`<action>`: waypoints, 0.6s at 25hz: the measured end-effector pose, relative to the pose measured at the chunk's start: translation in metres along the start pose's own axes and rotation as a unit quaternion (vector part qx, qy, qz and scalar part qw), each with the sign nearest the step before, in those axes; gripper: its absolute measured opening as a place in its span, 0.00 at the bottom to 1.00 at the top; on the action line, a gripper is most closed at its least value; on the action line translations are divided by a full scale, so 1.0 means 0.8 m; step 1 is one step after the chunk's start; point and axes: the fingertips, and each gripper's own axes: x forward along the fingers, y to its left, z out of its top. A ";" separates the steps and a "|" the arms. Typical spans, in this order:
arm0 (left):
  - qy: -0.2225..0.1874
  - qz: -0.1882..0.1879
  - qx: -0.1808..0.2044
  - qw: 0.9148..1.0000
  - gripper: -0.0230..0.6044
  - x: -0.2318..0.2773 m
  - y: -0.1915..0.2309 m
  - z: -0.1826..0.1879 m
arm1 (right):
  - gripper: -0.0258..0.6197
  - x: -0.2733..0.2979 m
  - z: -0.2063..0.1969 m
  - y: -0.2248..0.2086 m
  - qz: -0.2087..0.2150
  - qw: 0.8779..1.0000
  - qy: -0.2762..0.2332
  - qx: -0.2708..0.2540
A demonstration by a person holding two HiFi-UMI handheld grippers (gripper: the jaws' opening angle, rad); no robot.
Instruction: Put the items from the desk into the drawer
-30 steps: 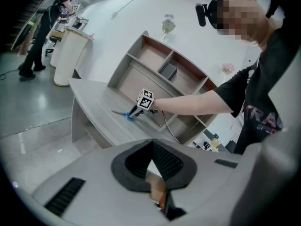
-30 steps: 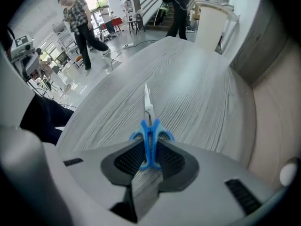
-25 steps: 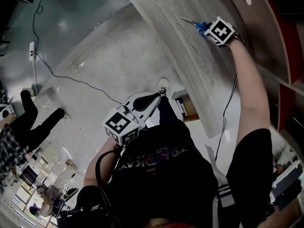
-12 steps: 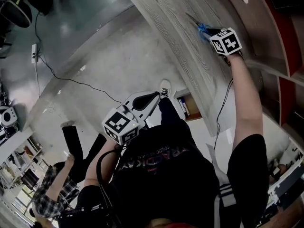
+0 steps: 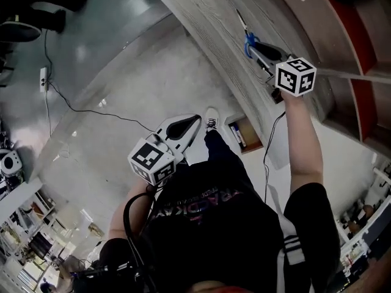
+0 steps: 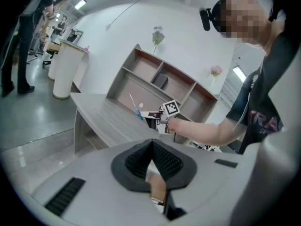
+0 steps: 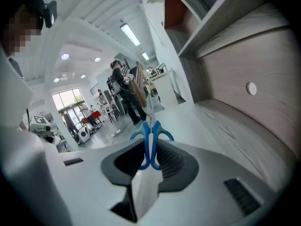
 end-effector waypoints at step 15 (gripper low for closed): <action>-0.069 -0.019 0.059 0.996 0.05 -0.104 0.020 0.045 | 0.19 -0.036 0.024 0.257 0.034 0.991 -0.125 0.019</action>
